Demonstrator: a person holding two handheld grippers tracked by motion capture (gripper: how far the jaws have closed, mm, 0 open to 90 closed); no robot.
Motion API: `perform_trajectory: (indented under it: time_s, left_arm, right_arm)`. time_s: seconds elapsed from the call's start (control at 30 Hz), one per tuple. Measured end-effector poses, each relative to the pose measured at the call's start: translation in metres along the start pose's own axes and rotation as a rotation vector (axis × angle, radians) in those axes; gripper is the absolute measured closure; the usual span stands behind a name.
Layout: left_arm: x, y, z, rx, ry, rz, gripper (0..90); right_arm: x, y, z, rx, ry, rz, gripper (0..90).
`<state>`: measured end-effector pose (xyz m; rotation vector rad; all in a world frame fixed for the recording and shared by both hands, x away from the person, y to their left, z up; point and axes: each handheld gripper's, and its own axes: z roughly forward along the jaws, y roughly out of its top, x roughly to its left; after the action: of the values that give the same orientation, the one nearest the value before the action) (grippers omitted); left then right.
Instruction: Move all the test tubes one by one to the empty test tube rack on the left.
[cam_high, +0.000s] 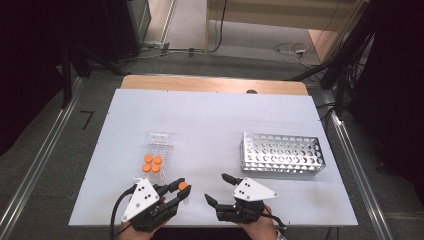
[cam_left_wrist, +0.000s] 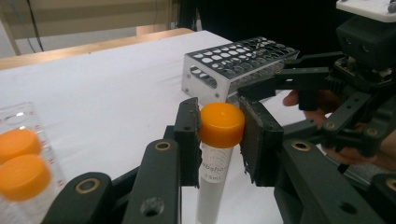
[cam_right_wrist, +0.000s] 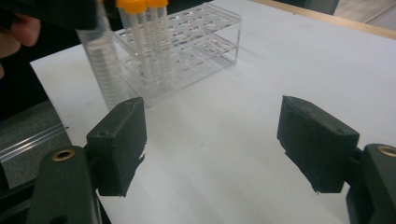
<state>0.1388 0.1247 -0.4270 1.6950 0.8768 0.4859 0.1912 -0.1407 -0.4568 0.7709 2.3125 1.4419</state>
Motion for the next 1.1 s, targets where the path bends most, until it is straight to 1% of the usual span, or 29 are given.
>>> perform_trajectory:
  time_s: [0.2, 0.3, 0.43, 0.53, 0.57, 0.7, 0.9, 0.97, 1.1]
  left_arm:
    - [0.014, 0.0, -0.018, -0.008, 0.044, -0.021, 69.5]
    - [0.02, -0.002, -0.027, -0.012, 0.067, -0.037, 69.5]
    - [0.027, -0.003, -0.036, -0.019, 0.092, -0.051, 69.5]
    - [0.032, -0.002, -0.042, -0.027, 0.109, -0.062, 69.5]
    - [0.034, -0.002, -0.044, -0.023, 0.114, -0.064, 69.5]
    - [0.041, 0.001, -0.05, -0.019, 0.134, -0.077, 69.5]
    - [0.052, 0.004, -0.06, -0.044, 0.173, -0.099, 69.5]
    - [0.054, 0.005, -0.063, -0.05, 0.192, -0.106, 69.5]
    - [0.059, 0.007, -0.067, -0.064, 0.22, -0.11, 69.5]
  right_arm:
    - [-0.013, -0.005, -0.015, -0.01, -0.038, 0.026, 22.5]
    - [-0.02, -0.007, -0.023, -0.018, -0.061, 0.039, 22.5]
    - [-0.028, -0.011, -0.033, -0.028, -0.092, 0.061, 22.5]
    - [-0.033, -0.013, -0.038, -0.03, -0.105, 0.071, 22.5]
    - [-0.034, -0.014, -0.04, -0.03, -0.109, 0.07, 22.5]
    - [-0.038, -0.016, -0.045, -0.029, -0.126, 0.081, 22.6]
    - [-0.044, -0.02, -0.052, -0.032, -0.144, 0.09, 22.5]
    - [-0.045, -0.021, -0.054, -0.033, -0.152, 0.094, 22.5]
    - [-0.047, -0.021, -0.057, -0.037, -0.161, 0.099, 22.5]
